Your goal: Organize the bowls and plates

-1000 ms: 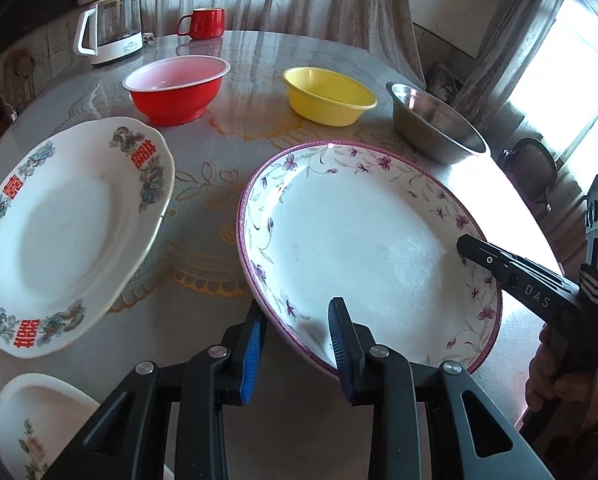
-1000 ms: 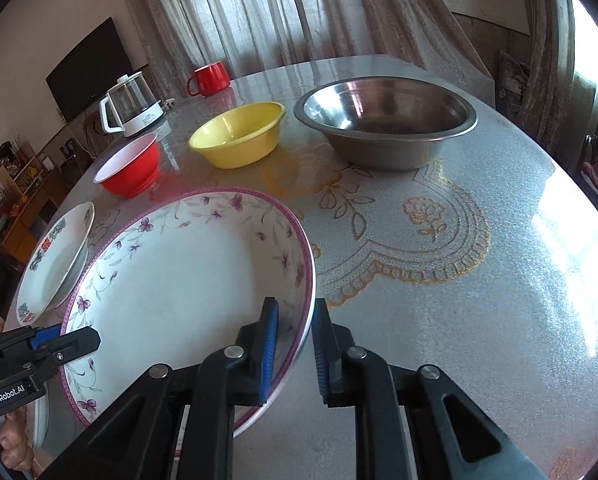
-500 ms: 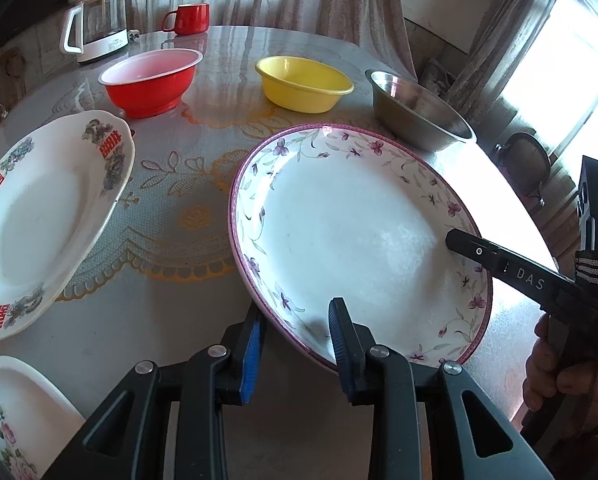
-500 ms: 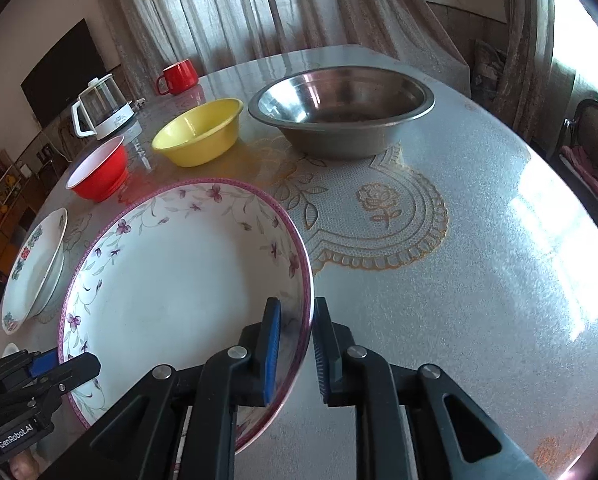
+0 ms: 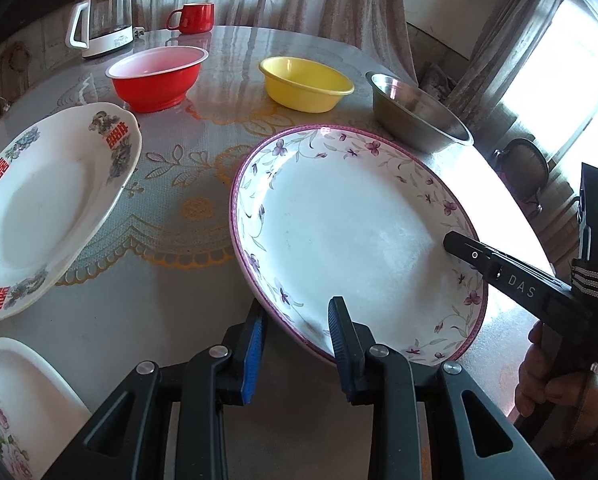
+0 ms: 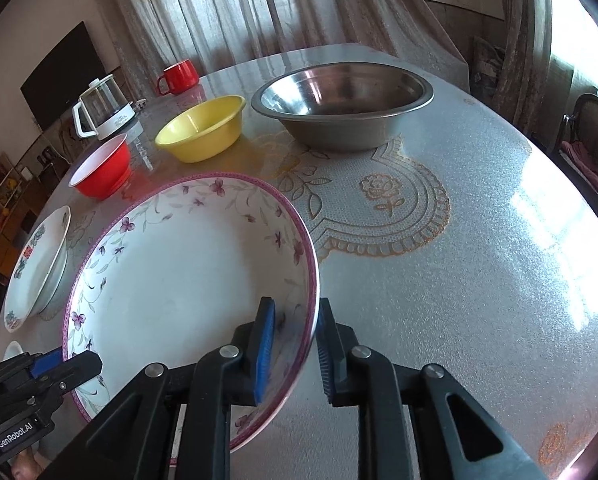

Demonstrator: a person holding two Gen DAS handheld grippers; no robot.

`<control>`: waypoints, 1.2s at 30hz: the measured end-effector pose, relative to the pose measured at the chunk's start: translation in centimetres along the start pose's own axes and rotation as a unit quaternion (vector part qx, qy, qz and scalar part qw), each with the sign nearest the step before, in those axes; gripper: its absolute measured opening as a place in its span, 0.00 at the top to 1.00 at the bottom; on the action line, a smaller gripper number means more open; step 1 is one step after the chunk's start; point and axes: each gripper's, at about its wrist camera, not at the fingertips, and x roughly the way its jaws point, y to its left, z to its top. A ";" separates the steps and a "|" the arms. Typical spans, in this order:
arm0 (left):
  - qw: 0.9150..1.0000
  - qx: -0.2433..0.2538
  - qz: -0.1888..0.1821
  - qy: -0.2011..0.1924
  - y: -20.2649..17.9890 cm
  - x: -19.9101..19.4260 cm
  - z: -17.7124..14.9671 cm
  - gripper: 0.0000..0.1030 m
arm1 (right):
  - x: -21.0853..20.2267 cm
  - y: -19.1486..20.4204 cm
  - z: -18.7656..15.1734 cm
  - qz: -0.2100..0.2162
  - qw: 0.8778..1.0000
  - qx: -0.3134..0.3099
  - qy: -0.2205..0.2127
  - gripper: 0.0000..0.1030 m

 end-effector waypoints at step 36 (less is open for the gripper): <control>0.999 0.004 0.023 -0.042 -0.4 -1.9 -1.2 0.72 | -2.0 1.5 -3.0 -0.016 1.000 -0.005 0.000 0.80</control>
